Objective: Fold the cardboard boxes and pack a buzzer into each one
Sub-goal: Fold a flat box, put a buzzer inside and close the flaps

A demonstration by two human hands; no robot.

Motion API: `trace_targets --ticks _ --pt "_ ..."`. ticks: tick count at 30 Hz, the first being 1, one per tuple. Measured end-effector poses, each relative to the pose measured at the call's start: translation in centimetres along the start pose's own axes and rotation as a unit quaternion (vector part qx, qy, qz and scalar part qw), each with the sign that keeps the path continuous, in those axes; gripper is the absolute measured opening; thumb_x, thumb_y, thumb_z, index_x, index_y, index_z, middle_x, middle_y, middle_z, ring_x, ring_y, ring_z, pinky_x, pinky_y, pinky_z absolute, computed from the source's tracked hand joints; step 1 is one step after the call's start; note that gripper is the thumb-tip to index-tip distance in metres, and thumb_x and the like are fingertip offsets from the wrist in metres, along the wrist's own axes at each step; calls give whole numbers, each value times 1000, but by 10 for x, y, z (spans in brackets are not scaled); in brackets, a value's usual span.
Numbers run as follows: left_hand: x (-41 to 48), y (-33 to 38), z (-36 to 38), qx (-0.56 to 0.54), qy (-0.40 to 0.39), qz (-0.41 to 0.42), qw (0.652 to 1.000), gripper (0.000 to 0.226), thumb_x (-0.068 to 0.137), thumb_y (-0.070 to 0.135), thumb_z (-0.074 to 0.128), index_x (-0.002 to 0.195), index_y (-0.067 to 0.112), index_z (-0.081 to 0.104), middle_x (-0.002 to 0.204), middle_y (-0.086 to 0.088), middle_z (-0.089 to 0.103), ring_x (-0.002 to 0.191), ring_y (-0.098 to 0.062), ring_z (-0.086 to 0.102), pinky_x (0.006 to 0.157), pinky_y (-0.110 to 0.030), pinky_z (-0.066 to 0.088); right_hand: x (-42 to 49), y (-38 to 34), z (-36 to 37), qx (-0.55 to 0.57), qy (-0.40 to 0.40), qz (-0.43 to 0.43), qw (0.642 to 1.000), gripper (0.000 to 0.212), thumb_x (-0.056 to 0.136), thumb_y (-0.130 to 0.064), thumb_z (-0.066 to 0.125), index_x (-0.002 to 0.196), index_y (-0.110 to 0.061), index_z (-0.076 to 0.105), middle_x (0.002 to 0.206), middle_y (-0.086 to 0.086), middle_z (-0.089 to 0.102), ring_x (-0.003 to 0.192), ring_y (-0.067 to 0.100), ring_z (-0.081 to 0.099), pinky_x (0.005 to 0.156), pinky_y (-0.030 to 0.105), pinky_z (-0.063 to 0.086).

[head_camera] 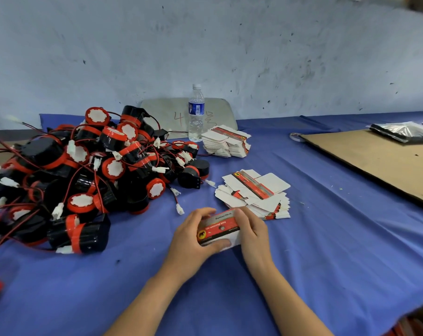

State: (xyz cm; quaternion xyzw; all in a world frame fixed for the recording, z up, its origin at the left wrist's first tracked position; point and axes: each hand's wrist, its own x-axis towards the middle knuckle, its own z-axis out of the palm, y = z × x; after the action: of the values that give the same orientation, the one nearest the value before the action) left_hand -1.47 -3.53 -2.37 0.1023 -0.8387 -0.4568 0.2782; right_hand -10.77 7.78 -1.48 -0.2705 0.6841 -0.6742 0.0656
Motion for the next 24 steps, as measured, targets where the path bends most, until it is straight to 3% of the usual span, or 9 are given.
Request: trace_targets --ticks 2,5,11,14,17,19,22,24 --pt "0 3 1 8 5 7 1000 45 67 48 80 103 47 53 105 26 59 99 5 57 75 -4 42 -3 0 2 -8 10 -34 999 33 89 -45 44 74 -20 60 71 3 60 70 19 54 65 34 44" --pt "-2 6 4 2 0 4 1000 42 65 58 74 98 45 53 104 29 57 95 3 58 73 -5 42 -5 -1 2 -67 45 -104 991 37 89 -54 37 63 -31 49 57 -5 48 55 4 41 54 29 35" --pt "-2 10 5 -26 -5 -21 999 42 64 59 73 97 38 57 96 27 61 89 1 60 69 -9 45 -2 -7 2 -129 83 -88 984 50 85 -61 31 53 -23 34 48 -7 41 48 9 32 49 40 31" --pt "-1 10 5 -37 -18 -30 999 45 62 62 71 96 36 57 93 24 62 85 -1 61 68 -11 46 -1 -5 1 -133 75 -76 985 56 83 -66 32 53 -19 35 47 -6 40 48 9 32 49 33 29" --pt "-1 11 7 -61 -21 -48 997 47 65 56 76 103 37 56 97 22 64 91 -2 62 71 -13 49 3 -2 0 -63 81 -20 994 56 75 -70 41 53 -18 43 48 -8 40 49 6 33 49 24 29" --pt "-1 9 9 -93 -21 -62 993 53 70 43 80 115 39 52 103 18 64 94 -2 63 73 -14 50 8 -1 -3 -5 111 50 993 55 75 -70 47 54 -19 46 53 -4 43 56 11 39 55 28 32" --pt "0 6 9 -120 -2 -81 989 58 76 43 77 124 43 45 105 9 62 88 -5 64 72 -13 49 18 1 -11 158 160 163 961 47 90 -57 51 77 -14 62 69 -2 68 65 15 63 60 29 46" --pt "0 3 10 -124 1 -79 989 54 82 30 73 124 46 43 101 5 64 83 -6 65 71 -13 49 22 -1 -17 264 200 171 928 29 93 -50 53 95 -22 62 76 -9 73 71 10 70 57 32 54"
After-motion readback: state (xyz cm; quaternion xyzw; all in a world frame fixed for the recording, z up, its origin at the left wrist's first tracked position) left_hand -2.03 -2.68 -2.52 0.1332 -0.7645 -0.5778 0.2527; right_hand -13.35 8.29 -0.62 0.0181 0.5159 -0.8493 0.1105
